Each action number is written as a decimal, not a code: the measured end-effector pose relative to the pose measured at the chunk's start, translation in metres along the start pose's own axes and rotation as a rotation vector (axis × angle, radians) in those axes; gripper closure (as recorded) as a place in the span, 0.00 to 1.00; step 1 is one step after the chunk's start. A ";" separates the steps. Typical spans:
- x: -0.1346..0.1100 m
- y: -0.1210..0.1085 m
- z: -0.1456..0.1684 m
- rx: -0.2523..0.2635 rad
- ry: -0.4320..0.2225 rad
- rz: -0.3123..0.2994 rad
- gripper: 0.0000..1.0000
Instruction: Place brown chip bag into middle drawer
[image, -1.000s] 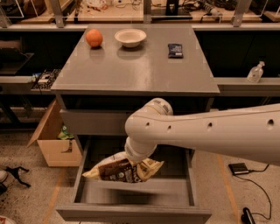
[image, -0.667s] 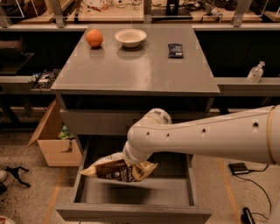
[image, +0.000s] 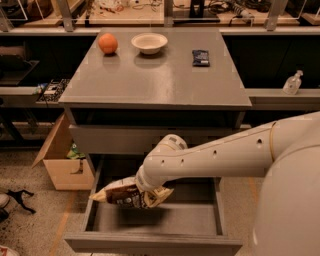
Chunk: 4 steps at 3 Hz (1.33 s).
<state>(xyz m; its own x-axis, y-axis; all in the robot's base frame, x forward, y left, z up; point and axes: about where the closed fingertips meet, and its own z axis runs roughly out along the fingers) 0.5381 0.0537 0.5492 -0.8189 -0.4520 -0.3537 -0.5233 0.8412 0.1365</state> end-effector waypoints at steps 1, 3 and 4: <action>-0.002 -0.006 0.022 0.003 0.011 0.003 1.00; 0.000 -0.031 0.052 0.024 0.058 0.026 0.82; 0.001 -0.030 0.053 0.023 0.059 0.025 0.59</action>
Offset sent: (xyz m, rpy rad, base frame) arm 0.0345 -0.0079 -0.0592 -0.0322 0.0242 -0.0233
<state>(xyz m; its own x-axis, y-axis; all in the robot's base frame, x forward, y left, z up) 0.5657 0.0437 0.4956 -0.8445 -0.4468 -0.2952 -0.4974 0.8587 0.1235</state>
